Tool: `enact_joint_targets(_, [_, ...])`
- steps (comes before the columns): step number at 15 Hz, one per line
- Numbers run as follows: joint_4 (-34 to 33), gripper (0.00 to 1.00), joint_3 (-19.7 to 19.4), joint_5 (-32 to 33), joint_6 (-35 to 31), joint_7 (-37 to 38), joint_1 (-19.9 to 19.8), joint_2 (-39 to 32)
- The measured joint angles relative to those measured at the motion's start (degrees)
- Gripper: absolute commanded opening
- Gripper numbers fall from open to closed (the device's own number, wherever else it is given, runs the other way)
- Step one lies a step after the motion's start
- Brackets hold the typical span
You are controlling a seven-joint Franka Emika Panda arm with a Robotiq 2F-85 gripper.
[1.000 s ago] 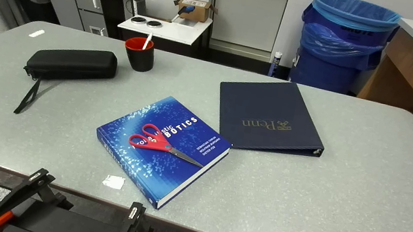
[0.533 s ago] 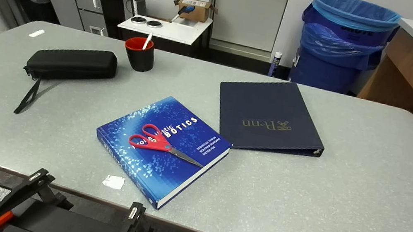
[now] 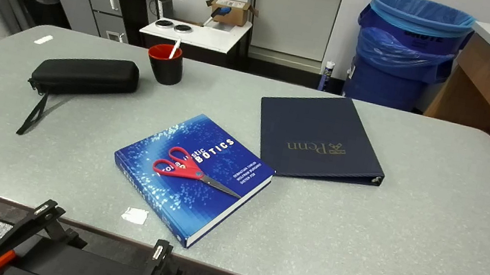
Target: Take the pen out of the mug and put it on the table
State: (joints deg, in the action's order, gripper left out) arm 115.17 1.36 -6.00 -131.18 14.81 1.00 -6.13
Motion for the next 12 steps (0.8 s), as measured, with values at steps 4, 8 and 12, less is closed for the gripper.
enact_joint_targets(4, [-7.14,1.0,1.05,1.71,-5.16,6.28,3.79,-12.28])
enact_joint_targets(8, [-17.66,1.0,-0.6,6.1,-4.98,13.45,8.41,-24.01])
enact_joint_targets(12, [-24.09,1.0,-0.64,5.8,-1.53,13.75,9.3,-29.01])
